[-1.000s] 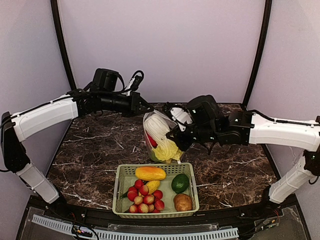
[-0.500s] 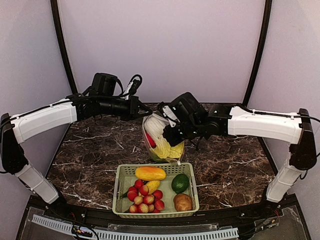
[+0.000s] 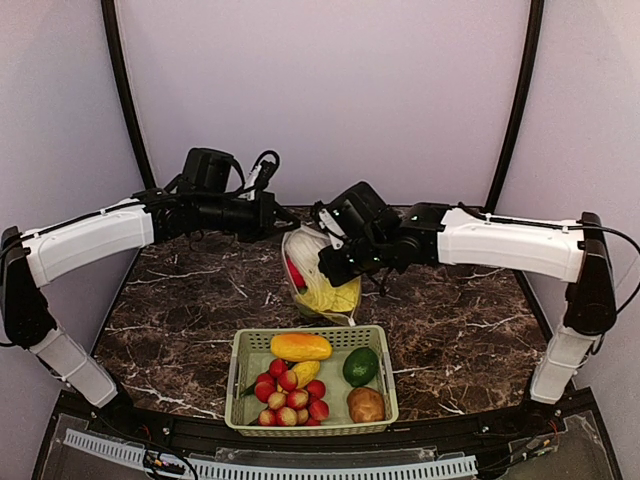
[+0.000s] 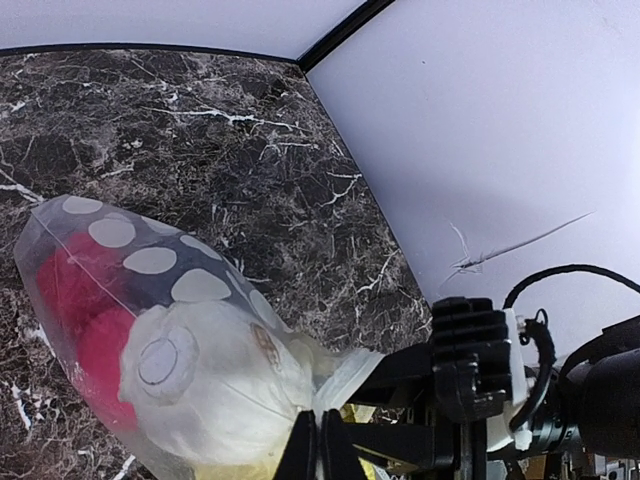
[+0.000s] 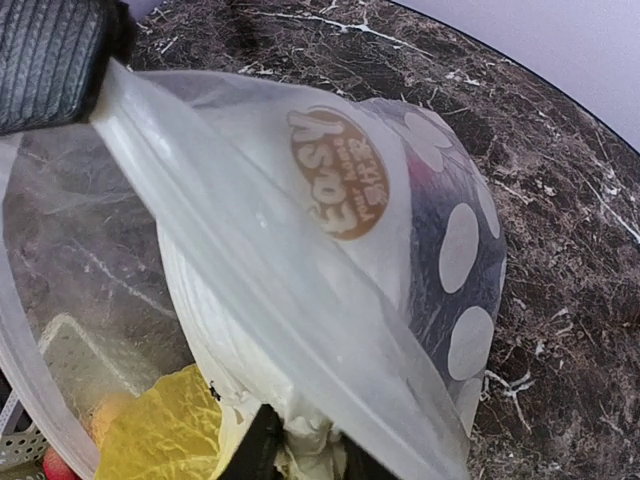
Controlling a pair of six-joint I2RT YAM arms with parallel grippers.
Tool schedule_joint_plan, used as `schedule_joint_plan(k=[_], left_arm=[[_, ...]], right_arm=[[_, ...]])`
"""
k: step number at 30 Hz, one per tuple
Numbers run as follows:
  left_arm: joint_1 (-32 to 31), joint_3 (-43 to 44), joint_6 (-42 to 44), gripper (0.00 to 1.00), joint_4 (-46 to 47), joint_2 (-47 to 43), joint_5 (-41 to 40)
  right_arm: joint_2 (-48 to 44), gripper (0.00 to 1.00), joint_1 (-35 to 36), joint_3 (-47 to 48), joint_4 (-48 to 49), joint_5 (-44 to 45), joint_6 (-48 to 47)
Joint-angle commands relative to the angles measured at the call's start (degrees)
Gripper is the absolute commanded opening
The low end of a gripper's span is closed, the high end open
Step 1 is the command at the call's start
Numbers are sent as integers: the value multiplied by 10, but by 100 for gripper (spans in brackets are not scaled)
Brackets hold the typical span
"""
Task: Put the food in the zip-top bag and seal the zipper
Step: Place the fake vegetable in the zipper food storage bag, then adjust the fake vegetable in the zipper food storage bag.
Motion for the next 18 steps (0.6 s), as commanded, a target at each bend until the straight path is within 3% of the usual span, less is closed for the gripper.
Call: schedule_joint_plan(k=[1,4,8,14,18], left_arm=[[14,-13,-23,1,9,-26,-11],[24,-15,-34,1,18,-16,-6],[28,-7,-38,1,22,-7,-2],[33,1,-37,1,20,1,0],[33,2,-38,1,20,7,5]], right_arm=[[-59,29,-5,1,-6,-63,-11],[-98,49,-2,-8,-9,-126,-20],[-138,60,9,-34,-20,-166,-9],[-163,63,61,-78,-15,-154,4],[-131,56,73,-72,-18,-141,15]])
